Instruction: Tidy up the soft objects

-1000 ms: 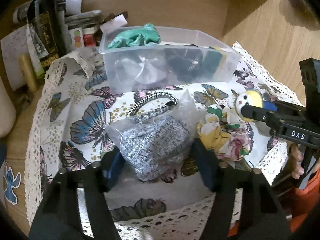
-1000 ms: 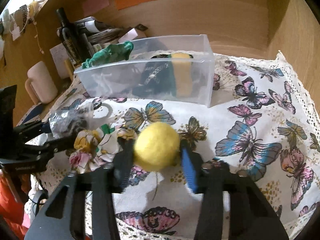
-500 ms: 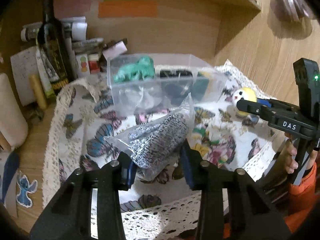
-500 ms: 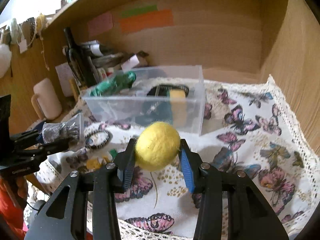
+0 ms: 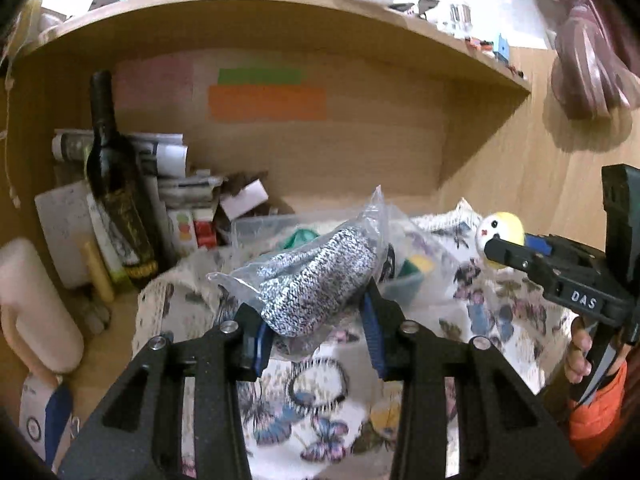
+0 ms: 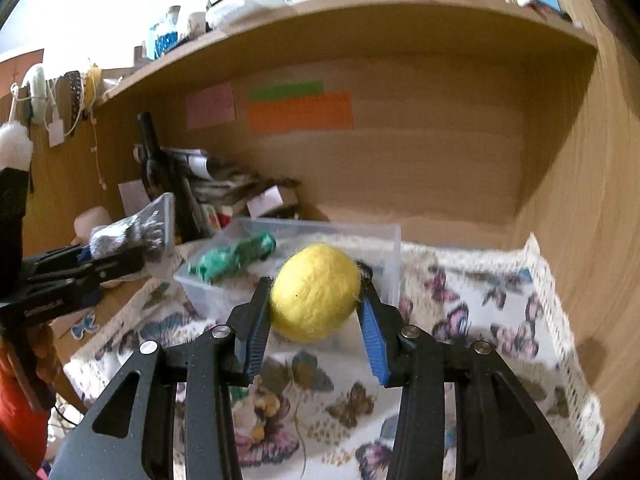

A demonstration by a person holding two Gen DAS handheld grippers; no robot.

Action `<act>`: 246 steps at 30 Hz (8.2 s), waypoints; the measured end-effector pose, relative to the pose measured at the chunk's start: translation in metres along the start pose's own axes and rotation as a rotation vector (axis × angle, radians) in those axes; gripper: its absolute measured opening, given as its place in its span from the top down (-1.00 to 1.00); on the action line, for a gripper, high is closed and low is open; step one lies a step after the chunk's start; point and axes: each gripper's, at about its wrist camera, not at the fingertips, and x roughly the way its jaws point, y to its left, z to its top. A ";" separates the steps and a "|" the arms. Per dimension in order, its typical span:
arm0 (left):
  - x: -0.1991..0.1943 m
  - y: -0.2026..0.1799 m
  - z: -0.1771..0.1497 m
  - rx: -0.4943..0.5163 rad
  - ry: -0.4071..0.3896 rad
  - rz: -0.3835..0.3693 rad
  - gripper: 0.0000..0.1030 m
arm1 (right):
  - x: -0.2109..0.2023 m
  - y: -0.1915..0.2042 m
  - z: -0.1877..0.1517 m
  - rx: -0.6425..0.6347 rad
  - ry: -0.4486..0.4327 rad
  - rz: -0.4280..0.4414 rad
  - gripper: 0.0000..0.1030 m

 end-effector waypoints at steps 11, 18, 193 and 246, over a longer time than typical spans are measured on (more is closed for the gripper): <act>0.039 -0.005 0.029 -0.021 0.014 -0.034 0.25 | 0.026 -0.004 0.034 -0.033 -0.025 -0.011 0.25; 0.081 -0.007 0.033 -0.033 0.086 -0.037 0.25 | 0.059 -0.008 0.041 -0.047 0.028 -0.006 0.25; -0.017 -0.019 0.034 -0.057 -0.083 0.011 -0.70 | -0.021 0.035 0.039 -0.063 -0.137 -0.004 -0.87; -0.055 -0.051 0.006 0.012 -0.182 0.047 -0.99 | -0.055 0.046 0.006 0.008 -0.165 -0.001 -1.00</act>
